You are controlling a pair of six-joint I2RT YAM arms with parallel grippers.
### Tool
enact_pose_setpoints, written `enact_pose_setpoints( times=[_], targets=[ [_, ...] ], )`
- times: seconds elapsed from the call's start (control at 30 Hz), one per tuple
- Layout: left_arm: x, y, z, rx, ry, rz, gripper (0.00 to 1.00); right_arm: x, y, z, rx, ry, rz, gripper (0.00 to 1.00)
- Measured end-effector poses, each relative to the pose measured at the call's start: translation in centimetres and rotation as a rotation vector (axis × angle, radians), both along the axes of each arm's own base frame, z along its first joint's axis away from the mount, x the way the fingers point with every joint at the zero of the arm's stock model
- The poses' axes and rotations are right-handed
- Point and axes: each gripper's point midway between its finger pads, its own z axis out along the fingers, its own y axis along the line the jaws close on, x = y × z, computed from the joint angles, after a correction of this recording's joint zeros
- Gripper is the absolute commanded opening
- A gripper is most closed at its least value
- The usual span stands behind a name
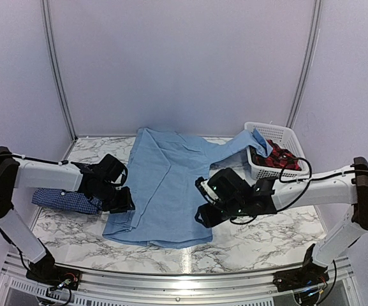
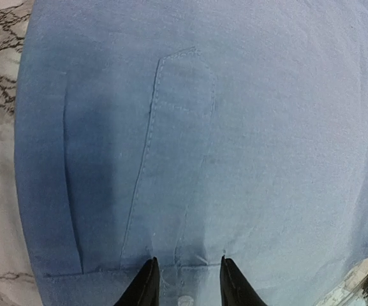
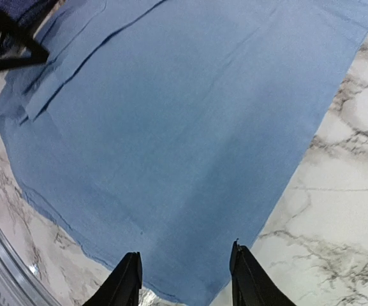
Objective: Fold and stack the long sleeve shirts
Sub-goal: Move the 1/3-folded shirt to the center of the board, then pick up the 1/3-folded shirt from the center of the board.
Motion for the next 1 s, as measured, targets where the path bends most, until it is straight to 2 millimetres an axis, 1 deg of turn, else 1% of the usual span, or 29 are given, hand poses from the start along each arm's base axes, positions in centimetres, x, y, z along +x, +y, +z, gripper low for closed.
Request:
enact_pose_setpoints(
  times=[0.1, 0.13, 0.17, 0.2, 0.27, 0.33, 0.37, 0.47, 0.6, 0.7, 0.83, 0.87, 0.9, 0.97, 1.0],
  targets=[
    [-0.9, 0.0, 0.7, -0.017, -0.014, -0.002, 0.35, 3.4, -1.0, 2.5, 0.044, -0.041, -0.076, 0.46],
    [-1.0, -0.1, 0.9, -0.021, -0.021, -0.006, 0.34, 5.0, -1.9, 3.5, 0.059, -0.059, -0.115, 0.48],
    [-1.2, -0.6, 1.2, -0.026, -0.031, -0.019, 0.34, 7.0, -3.1, 4.6, 0.077, -0.083, -0.169, 0.51],
    [-1.4, -1.0, 1.4, -0.03, -0.039, -0.034, 0.34, 8.1, -3.9, 5.4, 0.089, -0.1, -0.201, 0.53],
    [-1.9, -2.2, 1.9, -0.035, -0.056, -0.075, 0.35, 11.2, -6.6, 7.2, 0.118, -0.146, -0.297, 0.57],
    [-2.3, -3.6, 2.6, -0.045, -0.077, -0.115, 0.34, 13.8, -9.6, 8.7, 0.145, -0.188, -0.392, 0.59],
    [-2.3, -4.2, 2.9, -0.05, -0.087, -0.133, 0.34, 14.8, -10.7, 9.3, 0.157, -0.206, -0.426, 0.59],
    [-2.2, -5.6, 3.6, -0.062, -0.111, -0.168, 0.34, 17.9, -14.8, 10.6, 0.188, -0.258, -0.549, 0.62],
    [-2.1, -6.8, 3.6, -0.061, -0.12, -0.203, 0.34, 21.0, -19.9, 10.8, 0.174, -0.31, -0.687, 0.62],
    [-2.4, -7.6, 3.5, -0.059, -0.121, -0.227, 0.34, 23.0, -23.2, 9.9, 0.155, -0.323, -0.772, 0.63],
    [-3.1, -9.0, 3.9, -0.065, -0.135, -0.274, 0.34, 25.0, -27.6, 8.6, 0.164, -0.327, -0.875, 0.63],
    [-3.2, -9.3, 4.0, -0.067, -0.14, -0.286, 0.34, 25.3, -27.9, 8.3, 0.172, -0.325, -0.884, 0.63],
    [-3.4, -9.8, 4.2, -0.07, -0.146, -0.301, 0.34, 25.8, -29.6, 7.9, 0.176, -0.329, -0.92, 0.63],
    [-3.8, -10.8, 4.7, -0.079, -0.158, -0.327, 0.34, 26.5, -30.8, 7.1, 0.182, -0.327, -0.947, 0.63],
    [-3.9, -11.2, 4.8, -0.081, -0.162, -0.337, 0.33, 26.8, -31.1, 6.6, 0.184, -0.322, -0.952, 0.63]
  ],
)
